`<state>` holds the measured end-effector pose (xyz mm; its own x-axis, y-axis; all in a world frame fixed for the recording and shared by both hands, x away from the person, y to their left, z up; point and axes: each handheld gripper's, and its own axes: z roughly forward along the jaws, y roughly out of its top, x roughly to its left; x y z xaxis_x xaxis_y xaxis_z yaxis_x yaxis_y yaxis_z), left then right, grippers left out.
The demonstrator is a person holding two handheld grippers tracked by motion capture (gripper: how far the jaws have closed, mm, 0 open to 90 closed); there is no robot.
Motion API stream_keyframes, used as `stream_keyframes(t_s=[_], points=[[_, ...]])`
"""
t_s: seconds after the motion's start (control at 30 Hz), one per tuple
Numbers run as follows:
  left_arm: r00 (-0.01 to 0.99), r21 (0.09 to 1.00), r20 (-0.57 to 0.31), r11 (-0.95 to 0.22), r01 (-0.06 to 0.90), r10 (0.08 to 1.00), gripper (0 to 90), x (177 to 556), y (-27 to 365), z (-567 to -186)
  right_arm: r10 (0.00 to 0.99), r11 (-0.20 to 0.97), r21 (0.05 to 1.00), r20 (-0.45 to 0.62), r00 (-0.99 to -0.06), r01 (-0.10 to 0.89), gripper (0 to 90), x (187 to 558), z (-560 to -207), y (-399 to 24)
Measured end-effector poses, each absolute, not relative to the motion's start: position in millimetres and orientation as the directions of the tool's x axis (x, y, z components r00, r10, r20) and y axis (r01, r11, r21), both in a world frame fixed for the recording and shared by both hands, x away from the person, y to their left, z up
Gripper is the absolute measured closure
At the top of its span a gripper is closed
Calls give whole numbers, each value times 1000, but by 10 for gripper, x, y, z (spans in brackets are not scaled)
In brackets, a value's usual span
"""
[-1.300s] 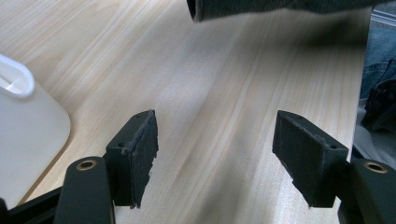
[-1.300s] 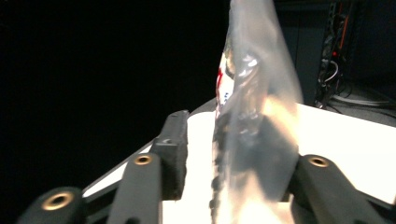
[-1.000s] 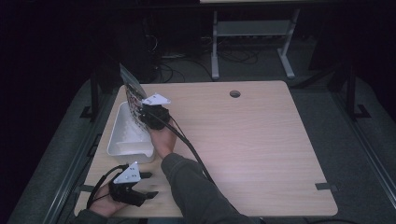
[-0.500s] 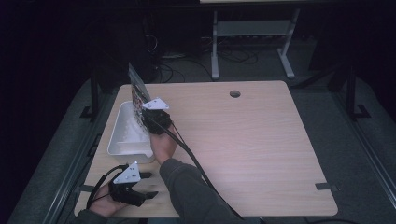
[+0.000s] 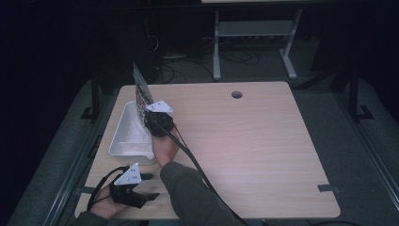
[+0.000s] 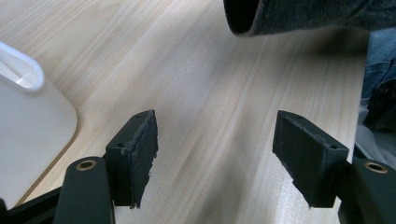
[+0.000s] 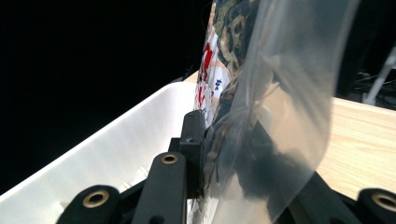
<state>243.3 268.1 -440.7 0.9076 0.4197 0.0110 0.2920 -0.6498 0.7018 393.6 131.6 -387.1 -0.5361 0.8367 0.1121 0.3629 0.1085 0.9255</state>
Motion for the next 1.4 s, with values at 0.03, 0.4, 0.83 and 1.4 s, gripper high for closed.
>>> stream_keyframes(t_s=[0.03,0.4,0.83,1.4], points=[[908,702,11,-650,292,420,303,2434,2680,-4407,833,109,926,113,-542,362,732,3947,-3870,1306],[907,703,14,-649,290,421,302,2434,2683,-4406,750,61,901,242,-615,430,519,4066,-3951,1200],[905,703,20,-650,289,424,301,2438,2684,-4404,698,46,878,313,-644,476,358,4102,-3938,994],[903,705,23,-647,290,429,297,2448,2676,-4411,619,60,873,348,-704,484,278,3926,-3852,553]])
